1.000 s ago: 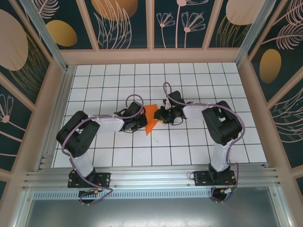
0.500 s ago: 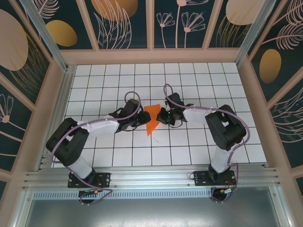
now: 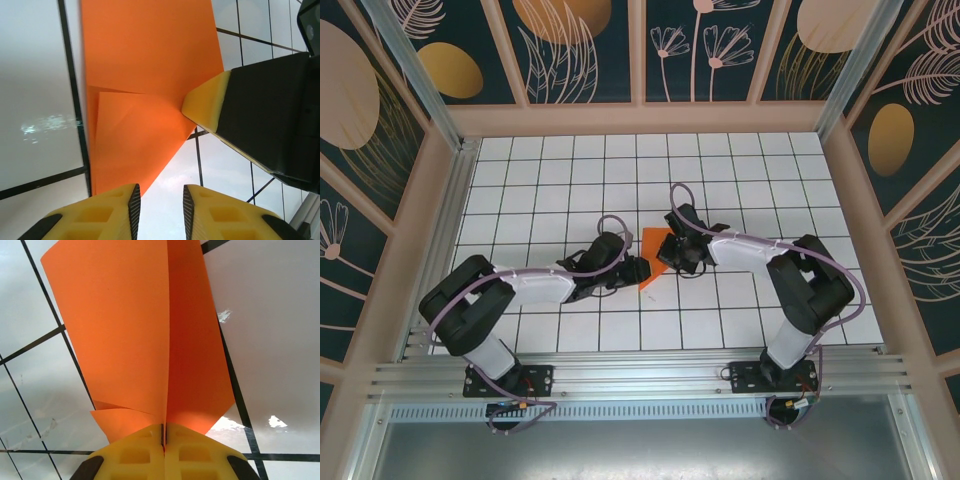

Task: Fold a paper plane with a square sheet of paper (pick it up from the middle)
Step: Fourth fold the wing at the center of the table.

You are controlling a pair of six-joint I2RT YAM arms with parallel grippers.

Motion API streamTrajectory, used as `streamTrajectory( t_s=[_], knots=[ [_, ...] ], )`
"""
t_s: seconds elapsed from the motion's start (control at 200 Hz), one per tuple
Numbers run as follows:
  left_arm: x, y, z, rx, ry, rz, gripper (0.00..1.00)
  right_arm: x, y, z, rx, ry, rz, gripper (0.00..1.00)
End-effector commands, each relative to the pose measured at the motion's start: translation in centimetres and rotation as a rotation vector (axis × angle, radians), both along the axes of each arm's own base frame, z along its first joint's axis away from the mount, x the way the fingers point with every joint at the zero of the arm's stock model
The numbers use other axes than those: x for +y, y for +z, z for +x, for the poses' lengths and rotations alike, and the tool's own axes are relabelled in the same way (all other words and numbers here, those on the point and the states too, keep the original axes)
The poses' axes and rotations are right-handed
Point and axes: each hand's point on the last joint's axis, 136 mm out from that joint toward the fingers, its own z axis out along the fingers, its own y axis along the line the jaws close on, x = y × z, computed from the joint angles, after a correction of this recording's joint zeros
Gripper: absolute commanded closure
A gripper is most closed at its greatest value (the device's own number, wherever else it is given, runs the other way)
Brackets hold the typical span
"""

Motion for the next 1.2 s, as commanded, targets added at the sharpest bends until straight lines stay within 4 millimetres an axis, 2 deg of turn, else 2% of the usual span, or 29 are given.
streamTrajectory(
  t_s=[0.0,0.185,0.28,0.475,0.731,1.146,1.161,1.191],
  knots=[
    [-0.8,-0.2,-0.2,-0.066,-0.047,0.001,0.66,-0.3,0.4,-0.6,0.023,-0.041,0.004,0.99],
    [-1.5,-0.4,-0.5,-0.126,-0.084,0.032,0.64,1.0,1.0,-0.7,0.062,-0.050,0.089,0.99],
    [-1.1,-0.8,-0.2,-0.143,-0.069,0.068,0.64,1.5,1.4,-0.7,0.076,-0.055,0.119,0.99],
    [-0.3,-1.5,0.2,-0.166,-0.055,0.119,0.62,1.6,1.9,-0.8,0.099,-0.060,0.140,0.99],
    [-0.6,-1.8,-0.4,-0.175,-0.089,0.104,0.61,1.7,2.0,-0.8,0.126,-0.074,0.160,0.99],
    [-0.2,-3.4,-1.0,-0.190,-0.093,0.210,0.69,1.4,1.1,-0.8,0.151,-0.083,0.128,1.00],
    [0.0,-4.3,-1.2,-0.176,-0.097,0.231,0.69,1.4,1.1,-0.8,0.151,-0.083,0.126,1.00],
    [0.1,-4.5,-1.3,-0.176,-0.098,0.242,0.70,1.4,1.0,-0.9,0.154,-0.081,0.124,1.00]
  ],
)
